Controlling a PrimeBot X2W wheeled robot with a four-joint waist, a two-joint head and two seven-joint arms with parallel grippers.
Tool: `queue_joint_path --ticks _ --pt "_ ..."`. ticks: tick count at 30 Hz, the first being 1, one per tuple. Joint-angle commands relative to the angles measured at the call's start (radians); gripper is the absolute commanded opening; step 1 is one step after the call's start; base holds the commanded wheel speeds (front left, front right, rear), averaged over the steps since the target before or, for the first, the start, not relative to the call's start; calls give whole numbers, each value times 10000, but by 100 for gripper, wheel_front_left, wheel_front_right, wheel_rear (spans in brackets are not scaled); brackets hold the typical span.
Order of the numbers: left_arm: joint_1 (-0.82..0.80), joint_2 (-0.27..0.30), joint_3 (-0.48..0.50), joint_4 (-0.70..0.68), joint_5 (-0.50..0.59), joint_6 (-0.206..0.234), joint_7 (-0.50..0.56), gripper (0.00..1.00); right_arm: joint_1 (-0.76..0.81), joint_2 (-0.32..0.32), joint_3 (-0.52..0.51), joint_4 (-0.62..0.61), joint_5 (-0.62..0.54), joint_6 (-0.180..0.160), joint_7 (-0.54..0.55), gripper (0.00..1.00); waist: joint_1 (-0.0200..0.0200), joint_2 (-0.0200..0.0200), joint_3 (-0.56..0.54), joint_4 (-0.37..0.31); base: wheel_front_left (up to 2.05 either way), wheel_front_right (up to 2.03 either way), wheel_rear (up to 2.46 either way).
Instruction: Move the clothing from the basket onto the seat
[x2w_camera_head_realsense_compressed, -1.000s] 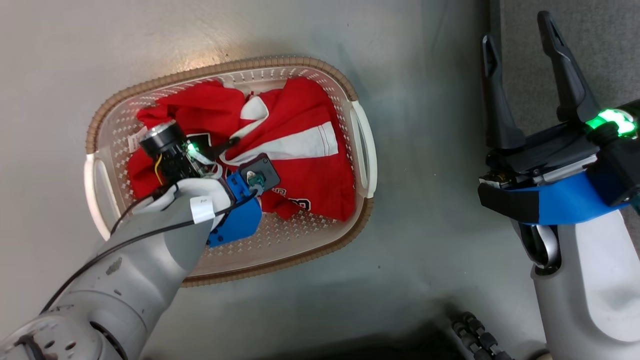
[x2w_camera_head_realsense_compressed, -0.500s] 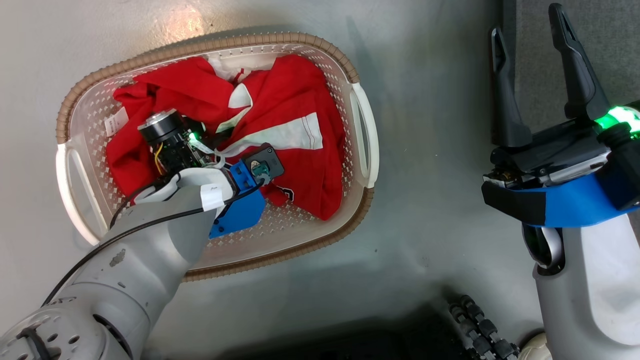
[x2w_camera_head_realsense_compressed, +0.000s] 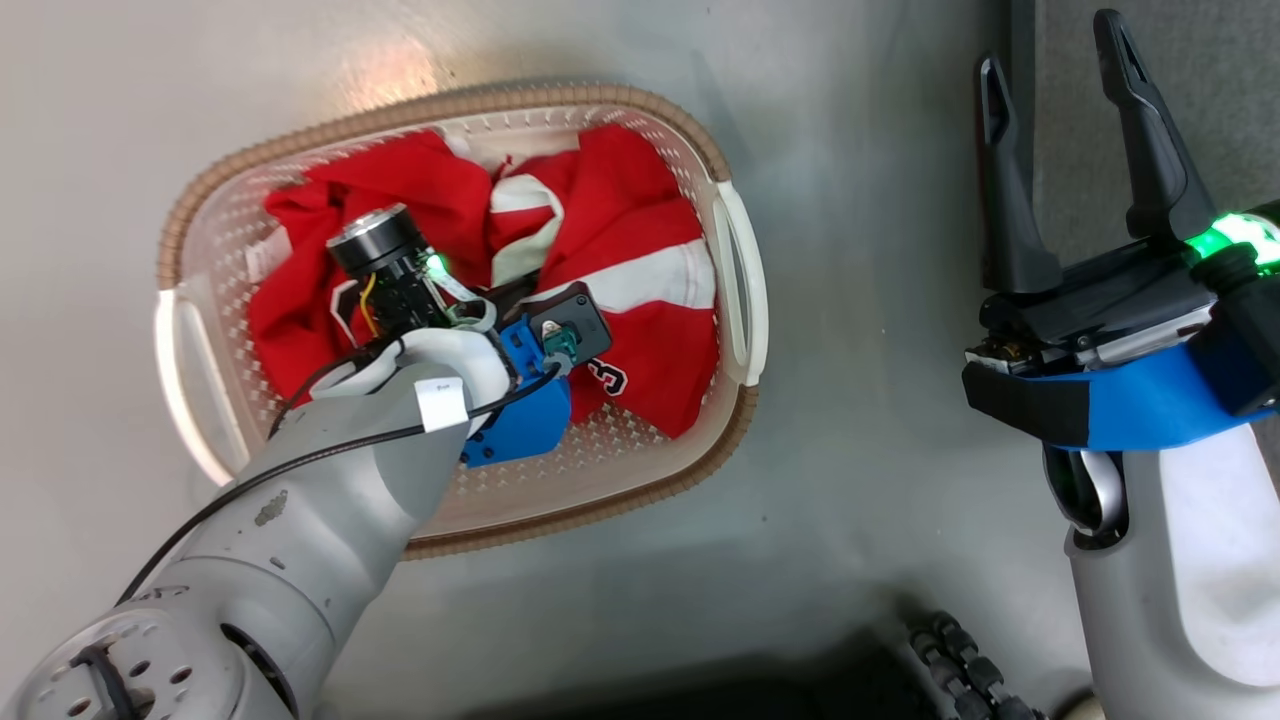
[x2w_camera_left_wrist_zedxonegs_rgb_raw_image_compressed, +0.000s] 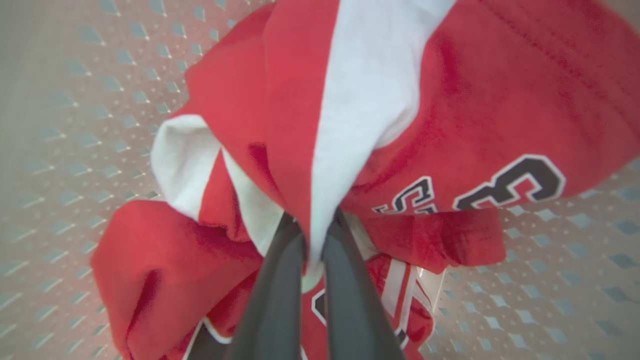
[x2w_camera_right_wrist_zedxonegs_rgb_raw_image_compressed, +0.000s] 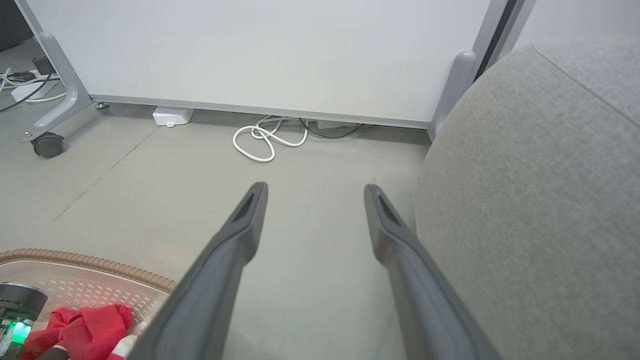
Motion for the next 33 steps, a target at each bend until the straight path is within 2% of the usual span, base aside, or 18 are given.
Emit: queue_joint_path --ticks 1,9,17,23,33 --pt "-61 -20 -17 -22 -20 -5 -103 0 -109 -53 -7 31 41 5 -38 100 0 0 -214 107 0 0 0" --pt "423 -156 208 -115 -666 15 -735 0 6 -103 88 404 136 5 -38 100 0 0 -1441 399 0 0 0" --pt "1196 -205 864 -992 -1278 422 -885 0 525 -175 46 871 163 5 -38 100 0 0 -3077 745 0 0 0" --pt "2027 216 1386 -1955 -1434 707 -888 0 966 -122 59 1165 241 5 -38 100 0 0 -4271 847 0 0 0" --pt "3517 967 3023 -4063 -1476 1243 -891 0 1904 -78 -90 1600 340 5 -38 100 0 0 -6319 1063 0 0 0"
